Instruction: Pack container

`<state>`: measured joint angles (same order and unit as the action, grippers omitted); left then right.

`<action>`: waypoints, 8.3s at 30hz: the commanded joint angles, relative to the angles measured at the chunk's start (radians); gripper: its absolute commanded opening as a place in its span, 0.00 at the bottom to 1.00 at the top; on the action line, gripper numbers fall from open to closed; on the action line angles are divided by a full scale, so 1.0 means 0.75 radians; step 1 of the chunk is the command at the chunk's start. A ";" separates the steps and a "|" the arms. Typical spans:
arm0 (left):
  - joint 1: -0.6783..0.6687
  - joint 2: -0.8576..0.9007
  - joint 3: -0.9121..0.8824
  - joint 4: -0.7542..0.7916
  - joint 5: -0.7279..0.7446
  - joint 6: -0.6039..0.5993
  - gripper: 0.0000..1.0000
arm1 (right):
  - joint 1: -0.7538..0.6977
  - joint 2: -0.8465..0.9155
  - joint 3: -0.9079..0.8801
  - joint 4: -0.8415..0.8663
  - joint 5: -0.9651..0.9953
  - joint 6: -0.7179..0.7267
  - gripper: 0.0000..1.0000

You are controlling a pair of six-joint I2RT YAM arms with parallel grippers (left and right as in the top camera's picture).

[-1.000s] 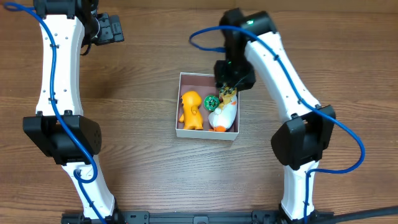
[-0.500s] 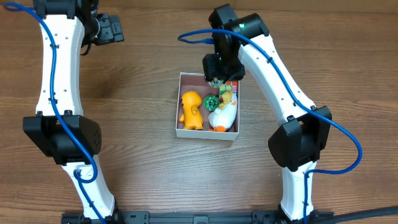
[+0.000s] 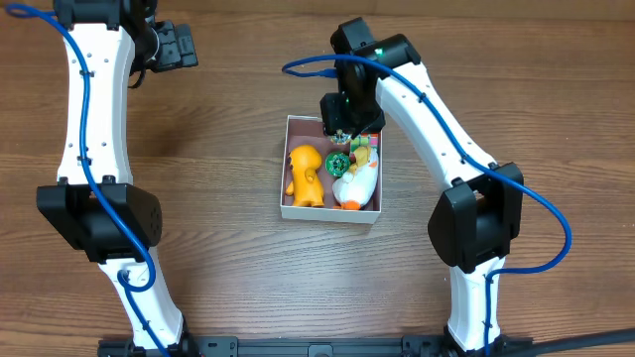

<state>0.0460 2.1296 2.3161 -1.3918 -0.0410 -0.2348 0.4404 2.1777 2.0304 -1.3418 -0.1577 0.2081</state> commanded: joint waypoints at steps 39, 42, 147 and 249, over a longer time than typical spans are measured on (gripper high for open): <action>-0.001 -0.010 0.030 0.002 0.007 -0.022 1.00 | 0.022 -0.026 -0.216 0.290 -0.001 -0.010 0.64; -0.001 -0.010 0.030 0.002 0.007 -0.022 1.00 | 0.022 -0.027 -0.216 0.292 0.009 -0.010 0.65; -0.001 -0.010 0.030 0.002 0.007 -0.022 1.00 | -0.689 -1.708 -0.732 -0.025 0.540 0.307 1.00; -0.001 -0.010 0.030 0.002 0.007 -0.022 1.00 | -0.544 -2.900 -2.697 1.684 0.256 0.010 1.00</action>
<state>0.0460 2.1292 2.3161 -1.3918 -0.0383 -0.2371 0.0284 0.0147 0.0185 -0.0895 0.0406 0.2264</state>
